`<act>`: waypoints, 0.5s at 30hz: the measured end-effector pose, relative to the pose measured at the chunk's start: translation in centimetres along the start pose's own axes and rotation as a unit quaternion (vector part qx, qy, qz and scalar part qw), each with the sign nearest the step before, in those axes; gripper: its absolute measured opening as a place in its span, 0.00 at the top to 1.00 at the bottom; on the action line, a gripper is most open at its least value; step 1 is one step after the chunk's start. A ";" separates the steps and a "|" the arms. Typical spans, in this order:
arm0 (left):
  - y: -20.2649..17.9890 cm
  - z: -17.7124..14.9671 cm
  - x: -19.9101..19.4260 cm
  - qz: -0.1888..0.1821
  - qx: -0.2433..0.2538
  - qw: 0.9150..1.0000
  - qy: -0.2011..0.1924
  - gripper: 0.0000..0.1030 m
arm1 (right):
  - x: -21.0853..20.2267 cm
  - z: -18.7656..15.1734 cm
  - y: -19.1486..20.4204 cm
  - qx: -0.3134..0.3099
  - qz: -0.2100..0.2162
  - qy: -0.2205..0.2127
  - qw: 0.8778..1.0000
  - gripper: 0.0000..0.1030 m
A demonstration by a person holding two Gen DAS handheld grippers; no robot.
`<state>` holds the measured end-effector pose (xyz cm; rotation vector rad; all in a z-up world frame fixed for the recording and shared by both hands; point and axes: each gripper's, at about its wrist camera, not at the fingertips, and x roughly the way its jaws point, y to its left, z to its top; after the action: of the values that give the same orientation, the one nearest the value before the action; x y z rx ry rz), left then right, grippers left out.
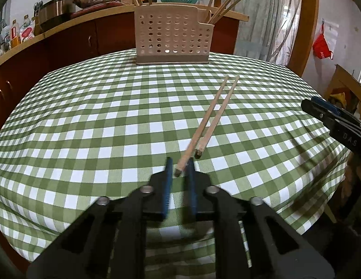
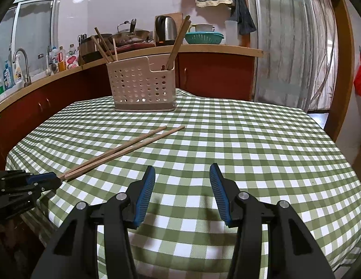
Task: Organize utensils
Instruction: 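Close the left tool on a chopstick and move the right tool toward another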
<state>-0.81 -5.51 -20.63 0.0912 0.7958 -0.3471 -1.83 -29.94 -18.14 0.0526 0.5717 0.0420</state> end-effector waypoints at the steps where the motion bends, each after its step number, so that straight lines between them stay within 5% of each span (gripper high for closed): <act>1: -0.2 0.0 0.0 -0.001 0.004 1.000 0.000 0.90 | 0.0 0.0 0.0 0.000 0.001 0.000 1.000 0.53; 15: -4.8 0.0 0.0 -0.037 0.085 0.996 -0.018 0.94 | -0.1 0.0 -0.1 0.003 0.002 -0.002 1.000 0.53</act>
<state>-2.39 -9.99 -20.39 0.2148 0.7351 -0.4858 -1.94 -30.09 -18.07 0.0597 0.5686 0.0446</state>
